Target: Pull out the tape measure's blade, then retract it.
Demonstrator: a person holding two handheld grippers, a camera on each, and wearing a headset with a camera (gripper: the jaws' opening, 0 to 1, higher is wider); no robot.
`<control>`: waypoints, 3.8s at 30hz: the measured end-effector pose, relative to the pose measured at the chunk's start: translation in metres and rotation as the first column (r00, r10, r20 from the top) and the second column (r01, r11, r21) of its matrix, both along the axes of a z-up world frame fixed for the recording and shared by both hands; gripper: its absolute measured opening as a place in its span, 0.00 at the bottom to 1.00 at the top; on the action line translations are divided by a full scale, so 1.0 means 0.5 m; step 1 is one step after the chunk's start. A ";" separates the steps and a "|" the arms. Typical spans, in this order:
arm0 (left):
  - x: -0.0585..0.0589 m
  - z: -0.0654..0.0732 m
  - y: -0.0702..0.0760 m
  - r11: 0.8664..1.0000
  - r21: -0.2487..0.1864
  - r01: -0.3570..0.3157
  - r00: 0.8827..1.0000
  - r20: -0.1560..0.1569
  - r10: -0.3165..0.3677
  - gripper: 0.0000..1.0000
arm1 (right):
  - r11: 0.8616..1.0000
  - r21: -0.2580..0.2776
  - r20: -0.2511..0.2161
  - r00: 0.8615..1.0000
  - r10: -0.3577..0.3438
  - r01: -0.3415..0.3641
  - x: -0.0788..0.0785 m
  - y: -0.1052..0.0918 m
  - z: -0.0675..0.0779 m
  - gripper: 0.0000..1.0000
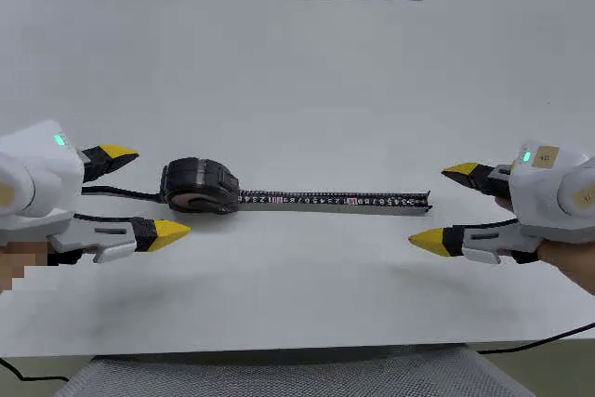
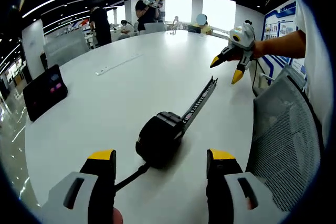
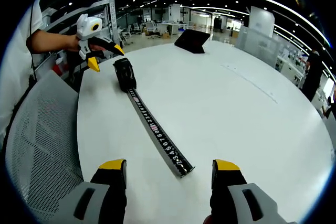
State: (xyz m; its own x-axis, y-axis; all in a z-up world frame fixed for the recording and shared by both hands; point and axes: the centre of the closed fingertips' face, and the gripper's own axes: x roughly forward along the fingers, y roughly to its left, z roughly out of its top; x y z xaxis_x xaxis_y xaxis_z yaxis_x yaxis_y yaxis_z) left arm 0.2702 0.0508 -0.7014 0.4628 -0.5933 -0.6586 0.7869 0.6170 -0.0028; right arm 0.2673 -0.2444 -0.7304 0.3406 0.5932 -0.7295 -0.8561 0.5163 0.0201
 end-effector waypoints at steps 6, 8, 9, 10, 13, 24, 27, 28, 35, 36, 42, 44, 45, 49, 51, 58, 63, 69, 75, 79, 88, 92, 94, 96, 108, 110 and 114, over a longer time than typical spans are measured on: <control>-0.010 0.006 0.001 0.999 -0.026 -0.023 1.000 0.006 0.023 0.72 | 1.000 0.015 0.004 1.000 -0.028 0.028 -0.009 0.005 0.008 0.69; -0.012 0.009 0.004 0.999 -0.039 -0.033 0.999 0.009 0.033 0.73 | 0.999 0.015 0.006 0.999 -0.031 0.031 -0.013 0.006 0.010 0.70; -0.012 0.009 0.006 0.998 -0.040 -0.040 0.999 0.010 0.040 0.74 | 0.999 0.016 0.007 0.999 -0.034 0.034 -0.015 0.006 0.011 0.70; -0.014 0.010 0.007 0.998 -0.042 -0.041 0.999 0.010 0.042 0.74 | 0.999 0.018 0.007 0.999 -0.036 0.036 -0.016 0.006 0.012 0.70; -0.020 0.011 0.011 0.998 -0.044 -0.053 0.998 0.019 0.054 0.75 | 0.998 0.025 0.016 0.999 -0.051 0.051 -0.019 0.003 0.019 0.71; -0.055 0.004 0.025 0.994 -0.052 -0.092 0.995 0.030 0.094 0.80 | 0.996 0.038 0.057 0.995 -0.079 0.077 -0.026 0.004 0.037 0.75; -0.060 0.006 0.027 0.993 -0.063 -0.104 0.994 0.032 0.106 0.81 | 0.996 0.045 0.069 0.994 -0.081 0.078 -0.030 0.009 0.043 0.77; -0.061 0.006 0.027 0.992 -0.064 -0.107 0.994 0.029 0.109 0.82 | 0.996 0.045 0.073 0.994 -0.083 0.080 -0.031 0.010 0.045 0.77; -0.080 0.005 0.023 0.991 -0.075 -0.111 0.993 0.029 0.114 0.86 | 0.993 0.065 0.076 0.992 -0.101 0.096 -0.041 0.013 0.046 0.84; -0.081 0.005 0.022 0.991 -0.075 -0.111 0.993 0.027 0.114 0.87 | 0.993 0.064 0.078 0.992 -0.100 0.095 -0.044 0.013 0.046 0.85; -0.090 0.005 0.024 0.988 -0.084 -0.129 0.991 0.025 0.131 0.90 | 0.993 0.078 0.084 0.992 -0.098 0.092 -0.055 0.016 0.043 0.91; -0.094 0.004 0.025 0.987 -0.089 -0.131 0.991 0.019 0.133 0.91 | 0.993 0.077 0.087 0.992 -0.095 0.088 -0.059 0.016 0.042 0.90; -0.096 0.004 0.025 0.987 -0.088 -0.134 0.991 0.019 0.136 0.91 | 0.993 0.077 0.086 0.992 -0.096 0.089 -0.060 0.016 0.042 0.90; -0.101 0.001 0.027 0.986 -0.090 -0.142 0.989 0.012 0.144 0.91 | 0.992 0.083 0.076 0.992 -0.105 0.099 -0.065 0.015 0.038 0.90; -0.105 0.002 0.026 0.986 -0.090 -0.140 0.990 0.013 0.142 0.92 | 0.992 0.085 0.074 0.992 -0.102 0.095 -0.070 0.016 0.037 0.90; -0.111 0.006 0.024 0.984 -0.106 -0.145 0.989 0.006 0.146 0.94 | 0.990 0.105 0.081 0.991 -0.103 0.094 -0.084 0.015 0.043 0.96; -0.114 0.004 0.023 0.983 -0.111 -0.145 0.989 -0.001 0.146 0.95 | 0.989 0.113 0.076 0.991 -0.106 0.097 -0.093 0.015 0.048 0.99; -0.116 0.006 0.022 0.980 -0.126 -0.151 0.988 -0.011 0.151 0.97 | 0.987 0.119 0.071 0.991 -0.116 0.107 -0.101 0.009 0.052 0.99; -0.119 0.007 0.021 0.980 -0.134 -0.150 0.989 -0.020 0.149 0.98 | 0.986 0.121 0.061 0.991 -0.122 0.114 -0.108 0.002 0.053 0.99; -0.122 0.008 0.018 0.979 -0.140 -0.148 0.989 -0.026 0.145 0.99 | 0.985 0.125 0.058 0.991 -0.125 0.117 -0.111 0.000 0.055 0.99; -0.122 0.006 0.026 0.979 -0.133 -0.155 0.988 -0.026 0.153 0.99 | 0.986 0.124 0.055 0.991 -0.122 0.114 -0.112 0.001 0.054 0.99; -0.121 0.005 0.027 0.979 -0.130 -0.155 0.988 -0.027 0.153 0.99 | 0.986 0.124 0.062 0.991 -0.121 0.113 -0.110 0.002 0.055 0.99; -0.119 0.006 0.027 0.979 -0.130 -0.157 0.988 -0.024 0.155 0.99 | 0.986 0.123 0.061 0.991 -0.123 0.115 -0.109 0.001 0.054 0.99; -0.118 0.009 0.026 0.978 -0.135 -0.158 0.987 -0.021 0.157 0.99 | 0.985 0.125 0.063 0.990 -0.124 0.115 -0.110 0.002 0.054 0.99; -0.118 0.010 0.026 0.979 -0.134 -0.156 0.988 -0.021 0.154 0.99 | 0.985 0.127 0.066 0.990 -0.127 0.118 -0.110 0.004 0.053 0.99; -0.119 0.010 0.025 0.978 -0.136 -0.157 0.988 -0.023 0.155 0.99 | 0.985 0.125 0.068 0.990 -0.127 0.117 -0.110 0.003 0.053 0.99; -0.120 0.009 0.024 0.978 -0.136 -0.158 0.988 -0.025 0.156 0.99 | 0.985 0.125 0.066 0.990 -0.127 0.118 -0.110 0.003 0.054 0.99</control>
State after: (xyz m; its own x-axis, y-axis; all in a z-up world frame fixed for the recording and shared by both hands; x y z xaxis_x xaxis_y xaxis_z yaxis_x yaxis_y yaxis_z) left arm 0.2104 0.0629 -0.6968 0.5485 -0.5993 -0.5831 0.6799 0.7256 -0.1062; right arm 0.2124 -0.2429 -0.7037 0.4658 0.6257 -0.6257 -0.7880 0.6150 0.0284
